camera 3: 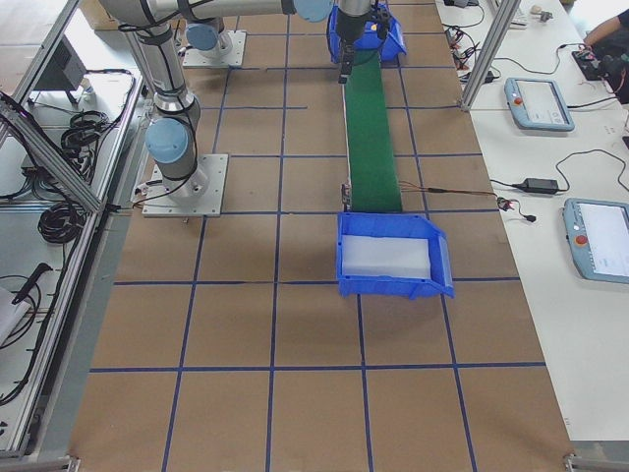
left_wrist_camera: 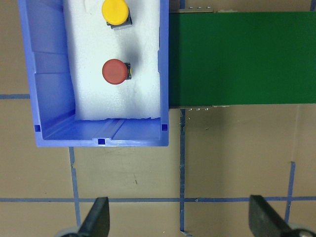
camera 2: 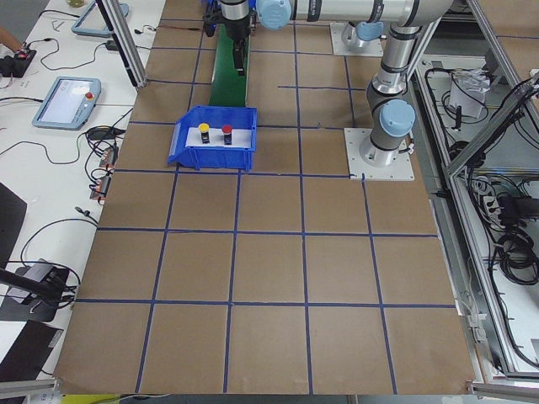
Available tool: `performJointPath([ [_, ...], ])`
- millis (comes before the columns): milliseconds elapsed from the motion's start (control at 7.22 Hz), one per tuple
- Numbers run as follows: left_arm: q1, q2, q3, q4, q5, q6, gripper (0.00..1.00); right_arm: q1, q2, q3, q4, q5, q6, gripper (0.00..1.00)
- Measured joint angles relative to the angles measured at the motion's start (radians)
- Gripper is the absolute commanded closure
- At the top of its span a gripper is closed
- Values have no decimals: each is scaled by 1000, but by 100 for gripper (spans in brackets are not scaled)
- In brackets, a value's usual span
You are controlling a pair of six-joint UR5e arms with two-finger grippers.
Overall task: Transport two buttons from left to right
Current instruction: 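Lower the left gripper into the blue bin toward the red button, then grasp the red button with the left gripper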
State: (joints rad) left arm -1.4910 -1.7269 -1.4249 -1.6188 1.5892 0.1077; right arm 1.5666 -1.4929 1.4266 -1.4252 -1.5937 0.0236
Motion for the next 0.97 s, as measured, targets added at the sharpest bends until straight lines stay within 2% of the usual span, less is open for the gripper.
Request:
performJointPath([
  [554,84,-190,-19,231,-4,107,0,1,5,1,-8,-1,-8,0],
  [969,120,-215,-120,323,-14,134,0,1,11,1,-4,2,-8,0],
])
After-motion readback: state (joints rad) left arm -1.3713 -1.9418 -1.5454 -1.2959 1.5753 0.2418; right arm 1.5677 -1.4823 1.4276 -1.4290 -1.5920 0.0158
